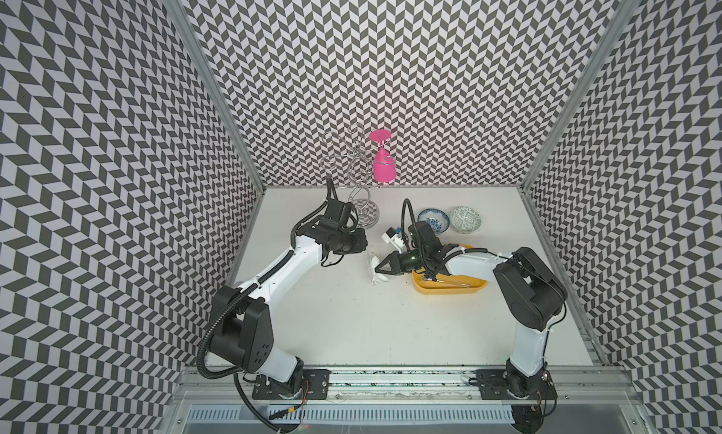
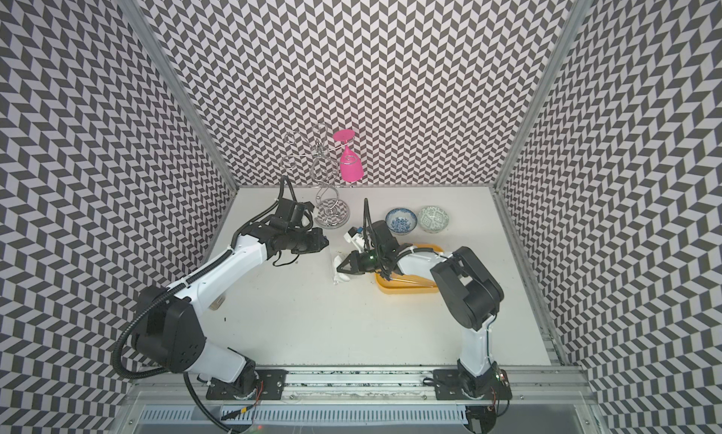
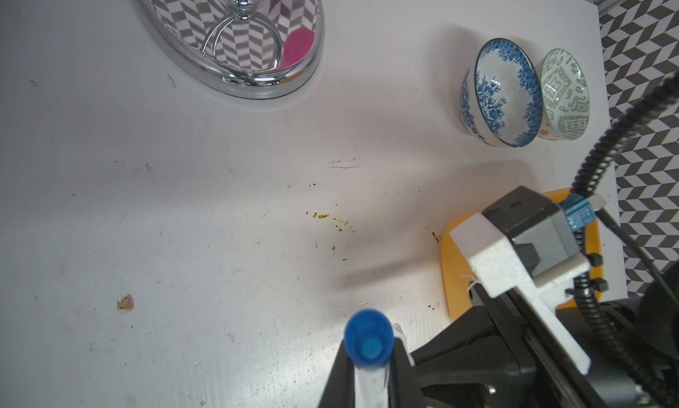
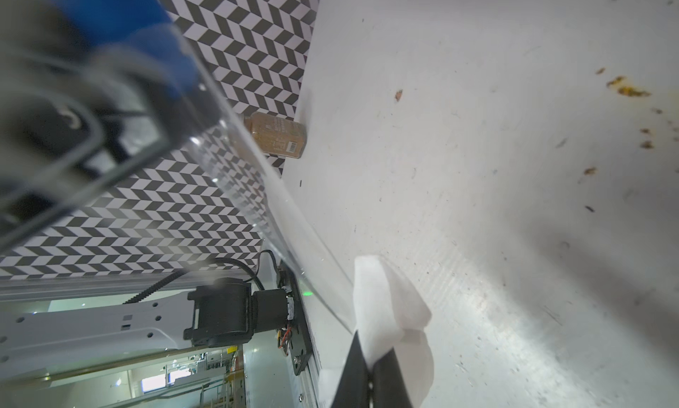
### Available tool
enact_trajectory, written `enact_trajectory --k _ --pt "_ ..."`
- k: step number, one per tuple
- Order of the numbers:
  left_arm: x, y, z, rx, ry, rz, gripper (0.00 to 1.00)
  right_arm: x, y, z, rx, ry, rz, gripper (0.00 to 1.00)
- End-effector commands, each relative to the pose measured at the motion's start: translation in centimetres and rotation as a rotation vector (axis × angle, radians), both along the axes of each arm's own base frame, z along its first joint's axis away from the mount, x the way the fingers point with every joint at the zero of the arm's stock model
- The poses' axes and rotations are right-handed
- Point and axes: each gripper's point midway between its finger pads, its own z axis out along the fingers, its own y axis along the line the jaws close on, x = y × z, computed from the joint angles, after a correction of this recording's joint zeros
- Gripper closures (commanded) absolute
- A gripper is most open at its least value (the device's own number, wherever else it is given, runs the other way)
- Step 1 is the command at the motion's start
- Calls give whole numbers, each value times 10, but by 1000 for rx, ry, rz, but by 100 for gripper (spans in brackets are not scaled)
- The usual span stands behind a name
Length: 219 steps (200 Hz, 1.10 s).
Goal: Wipe the exteriors of test tubes
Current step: Wipe the dirt from the test tube.
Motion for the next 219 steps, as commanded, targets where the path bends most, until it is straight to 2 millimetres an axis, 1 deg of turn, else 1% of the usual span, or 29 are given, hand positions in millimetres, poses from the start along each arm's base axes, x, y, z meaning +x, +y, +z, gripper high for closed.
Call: enact_trajectory --k 1,40,62,94,131,153,178,219 --pt "1 -7 15 -36 -39 -21 93 -1 13 19 92 -25 37 100" --pt "-1 -9 15 -47 -38 -27 94 -8 16 41 204 3 51 100" --pt "-1 -10 18 -54 -45 -28 94 -10 19 51 258 54 56 100" --pt "-1 -11 23 -60 -57 -32 94 -14 21 61 334 168 47 100" --pt "-2 -12 30 -71 -71 -36 93 -13 19 66 395 251 21 100" --pt "-4 -12 31 -76 -73 -40 94 -6 11 68 449 284 -12 100" --pt "-5 -11 31 -74 -72 -39 94 4 -6 76 521 297 -58 100" --pt "-9 -13 36 -86 -81 -49 94 18 -27 81 519 272 -108 100"
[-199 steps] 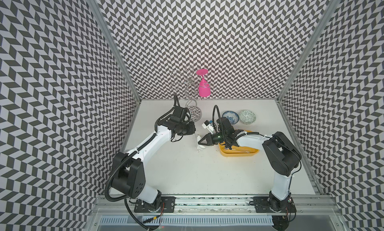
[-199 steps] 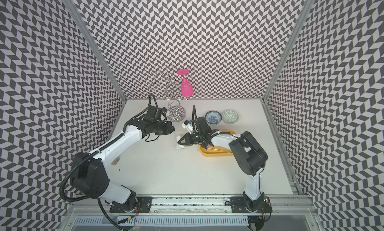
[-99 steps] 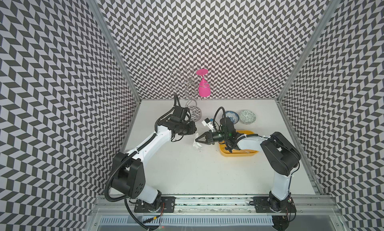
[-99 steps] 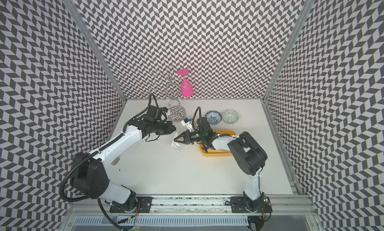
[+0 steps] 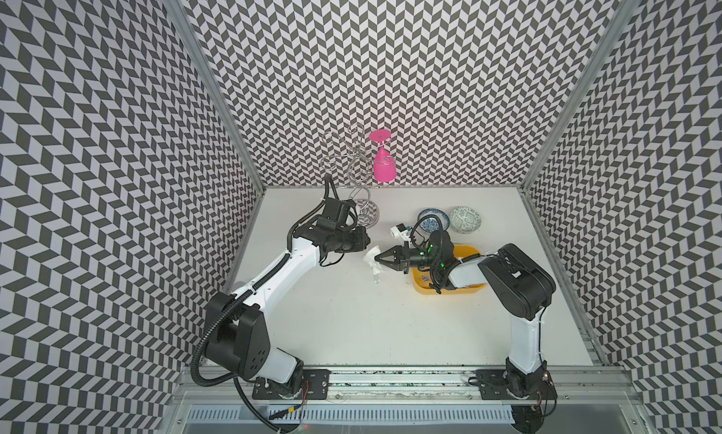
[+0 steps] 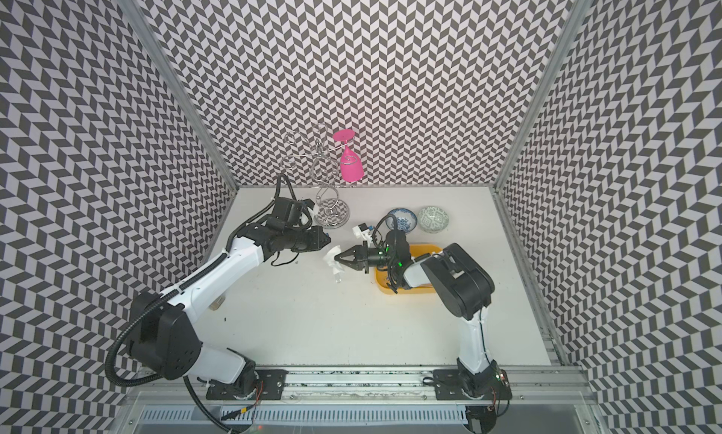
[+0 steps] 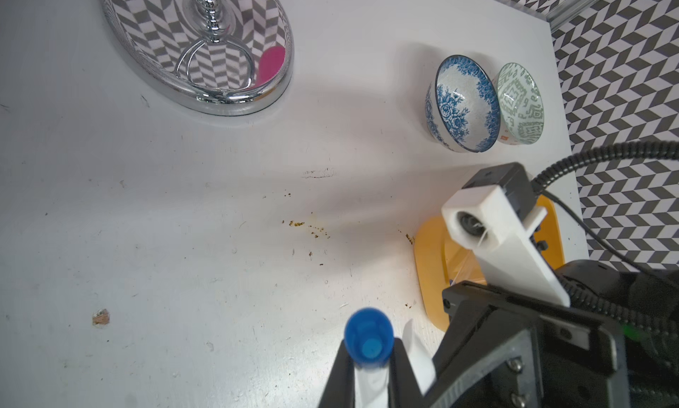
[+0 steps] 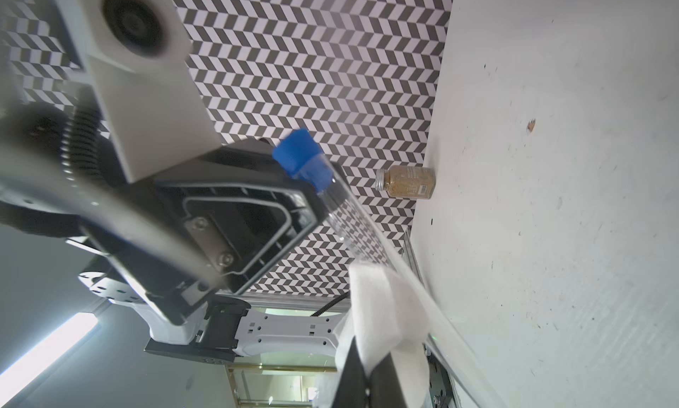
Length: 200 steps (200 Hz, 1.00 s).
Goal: Wipe the exteriors of test tubes
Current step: Wipe the dirt from the test tube.
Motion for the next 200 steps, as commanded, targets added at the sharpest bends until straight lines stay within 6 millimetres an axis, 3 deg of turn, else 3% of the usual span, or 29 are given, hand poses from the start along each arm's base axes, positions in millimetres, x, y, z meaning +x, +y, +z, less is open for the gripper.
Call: enact_trajectory --k 1,37,84,200 --pt "-6 -6 16 -32 -40 -19 93 5 -13 27 65 -61 -29 100" --pt "-13 -19 32 -54 -78 -72 93 10 -19 38 121 8 -45 100" --pt "-16 -32 65 -90 -165 -96 93 -1 -21 50 233 205 -43 100" --pt "-3 -41 89 -112 -224 -105 93 -19 -7 46 171 420 -1 100"
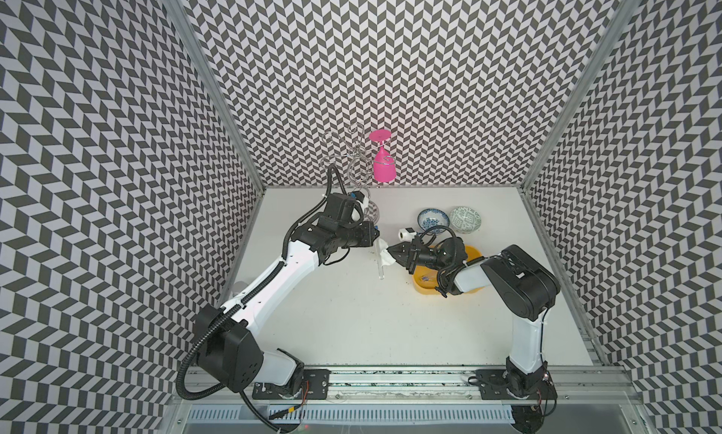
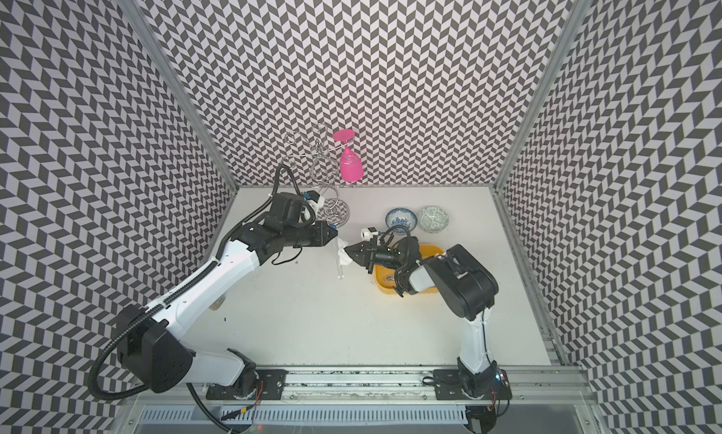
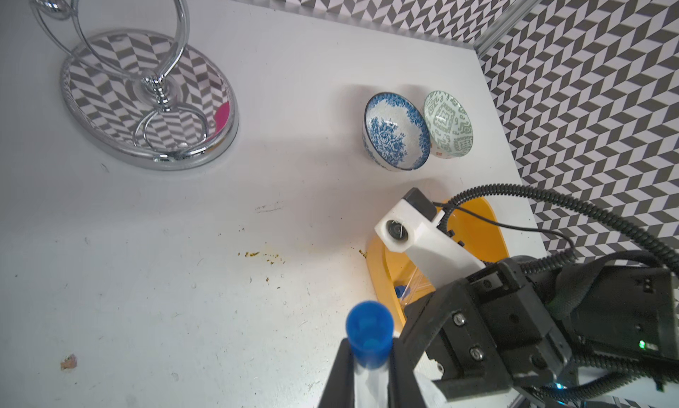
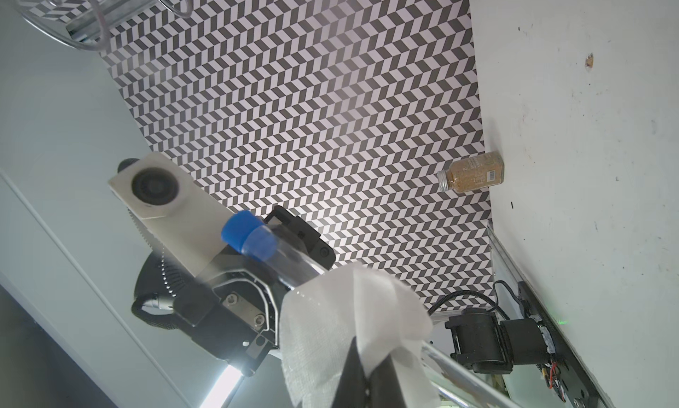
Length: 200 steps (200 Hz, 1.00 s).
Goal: Wipe the exteriors of test tubes
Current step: Wipe the dirt from the test tube.
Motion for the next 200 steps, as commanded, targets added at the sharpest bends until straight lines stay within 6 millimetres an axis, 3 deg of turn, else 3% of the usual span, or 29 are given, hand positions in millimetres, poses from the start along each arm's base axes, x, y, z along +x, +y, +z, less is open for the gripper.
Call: enact_trajectory --k 1,44,109,200 --pt "8 -13 33 -59 -84 -27 93 -13 6 12 28 28 32 100" --pt "15 -12 46 -44 -121 -16 93 -21 3 6 38 80 27 100" --pt "17 -8 44 -19 -130 3 94 -32 2 10 57 106 25 100" --pt "3 -19 39 -17 -122 -36 93 -9 11 17 80 117 5 100"
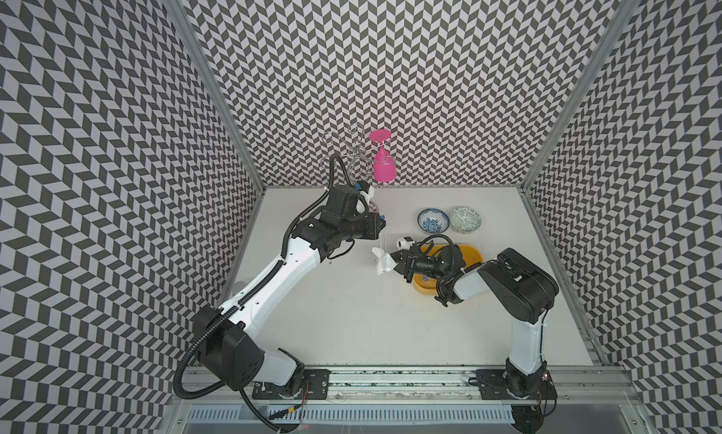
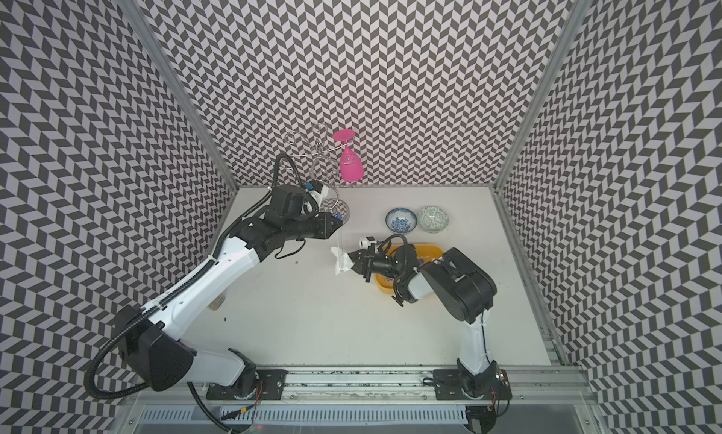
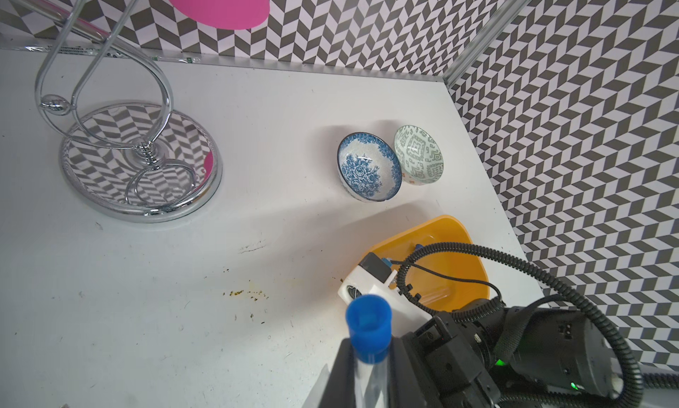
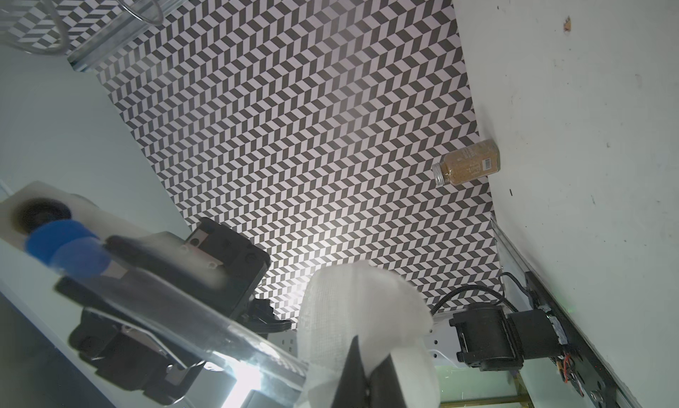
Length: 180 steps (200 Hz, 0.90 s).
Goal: Wipe the exteriors of test tubes
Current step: Wipe the dirt from the test tube.
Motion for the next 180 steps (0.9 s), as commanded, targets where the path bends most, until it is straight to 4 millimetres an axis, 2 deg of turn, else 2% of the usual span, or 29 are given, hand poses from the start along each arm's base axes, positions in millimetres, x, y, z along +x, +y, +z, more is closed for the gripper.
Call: enact_trajectory --k 1,57,126,149,180 --pt "-1 -2 4 3 -31 -7 94 6 4 24 73 56 22 100" --pt "-2 -1 3 6 -33 -3 94 31 12 35 74 28 15 100" --pt "-6 -2 0 25 -40 -20 94 60 9 46 80 -2 -18 100" --pt "-5 -3 -2 33 -41 -20 94 63 11 48 71 -15 -15 100" --pt "-3 -1 -1 45 -53 -13 94 56 7 41 56 -1 -15 100"
